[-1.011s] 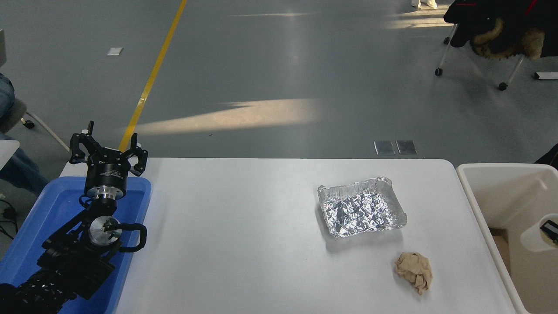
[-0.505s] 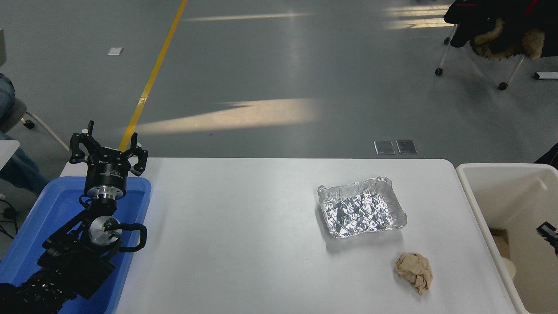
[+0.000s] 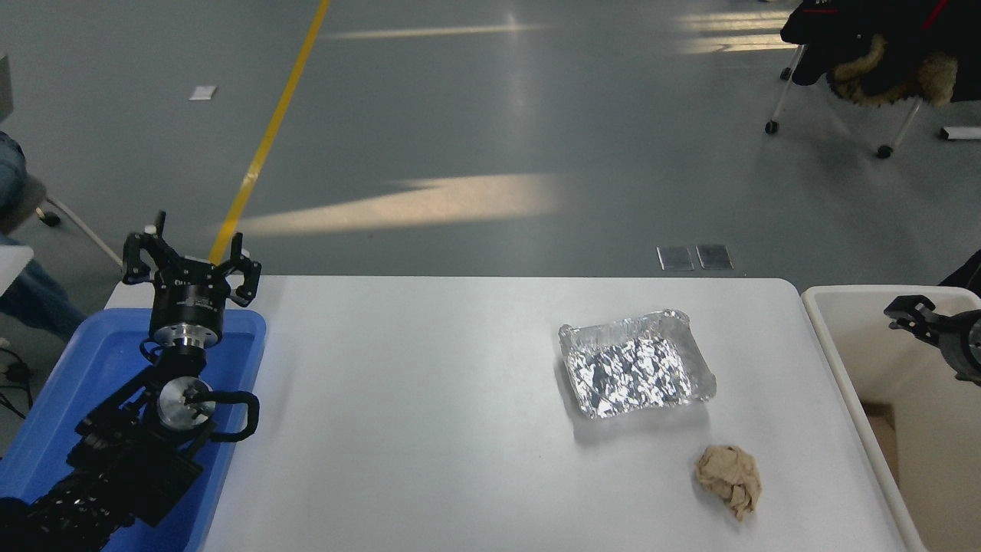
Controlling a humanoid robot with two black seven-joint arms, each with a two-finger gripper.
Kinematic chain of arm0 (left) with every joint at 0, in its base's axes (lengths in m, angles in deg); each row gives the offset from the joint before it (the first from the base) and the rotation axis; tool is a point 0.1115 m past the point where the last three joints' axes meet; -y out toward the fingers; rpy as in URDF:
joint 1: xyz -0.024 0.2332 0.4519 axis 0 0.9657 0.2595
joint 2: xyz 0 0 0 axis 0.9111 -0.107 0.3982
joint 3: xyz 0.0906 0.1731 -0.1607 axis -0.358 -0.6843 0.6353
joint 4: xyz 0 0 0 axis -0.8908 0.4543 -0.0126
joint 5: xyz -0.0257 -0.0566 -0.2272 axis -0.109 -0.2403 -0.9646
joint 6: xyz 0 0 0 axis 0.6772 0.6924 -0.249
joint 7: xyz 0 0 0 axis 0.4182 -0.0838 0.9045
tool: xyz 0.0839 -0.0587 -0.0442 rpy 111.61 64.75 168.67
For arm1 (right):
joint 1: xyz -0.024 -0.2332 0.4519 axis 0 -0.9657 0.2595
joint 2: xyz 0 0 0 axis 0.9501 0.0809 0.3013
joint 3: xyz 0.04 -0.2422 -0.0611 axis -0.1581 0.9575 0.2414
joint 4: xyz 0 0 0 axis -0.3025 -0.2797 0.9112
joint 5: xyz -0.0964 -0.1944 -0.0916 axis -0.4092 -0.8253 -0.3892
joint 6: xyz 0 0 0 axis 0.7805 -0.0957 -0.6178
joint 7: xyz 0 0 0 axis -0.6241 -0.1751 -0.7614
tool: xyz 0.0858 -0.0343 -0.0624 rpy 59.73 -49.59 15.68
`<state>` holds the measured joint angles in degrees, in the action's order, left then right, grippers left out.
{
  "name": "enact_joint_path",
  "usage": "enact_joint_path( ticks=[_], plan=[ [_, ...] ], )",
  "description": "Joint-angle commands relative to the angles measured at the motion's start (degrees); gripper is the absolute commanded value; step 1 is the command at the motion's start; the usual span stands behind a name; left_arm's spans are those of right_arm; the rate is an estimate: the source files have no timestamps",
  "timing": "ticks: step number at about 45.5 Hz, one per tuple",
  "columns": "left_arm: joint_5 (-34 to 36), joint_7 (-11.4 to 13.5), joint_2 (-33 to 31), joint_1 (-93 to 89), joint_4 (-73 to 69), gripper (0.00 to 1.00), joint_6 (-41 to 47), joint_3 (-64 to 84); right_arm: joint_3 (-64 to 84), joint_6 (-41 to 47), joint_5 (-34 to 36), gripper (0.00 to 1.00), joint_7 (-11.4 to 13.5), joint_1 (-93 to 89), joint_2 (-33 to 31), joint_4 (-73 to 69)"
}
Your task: Pick up paper cup place in dustbin
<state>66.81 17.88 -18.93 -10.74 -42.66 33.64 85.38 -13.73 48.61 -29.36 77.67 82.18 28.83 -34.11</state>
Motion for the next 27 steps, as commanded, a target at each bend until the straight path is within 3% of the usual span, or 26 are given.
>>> enact_joint_path(
  ticks=[1, 9, 20, 27],
  plan=[
    [-0.1, 0.0, 0.0, 0.1, -0.1, 0.99, 0.1, 0.0, 4.0, 2.7, -0.7, 1.00, 0.0, 25.1, 7.9, -21.3],
    [-0.2, 0.1, 0.0, 0.1, -0.1, 0.99, 0.1, 0.1, 3.3, 10.3, -0.6, 1.00, 0.1, 38.9, 11.4, -30.6],
    [-0.3, 0.1, 0.0, 0.1, -0.1, 0.99, 0.1, 0.1, 3.2, 29.2, -0.6, 1.00, 0.1, 51.4, 11.6, -30.9],
    [-0.3, 0.1, 0.0, 0.1, -0.1, 0.99, 0.1, 0.1, 2.8, 35.4, 0.7, 1.00, 0.1, 56.0, 11.7, -30.9]
  ],
)
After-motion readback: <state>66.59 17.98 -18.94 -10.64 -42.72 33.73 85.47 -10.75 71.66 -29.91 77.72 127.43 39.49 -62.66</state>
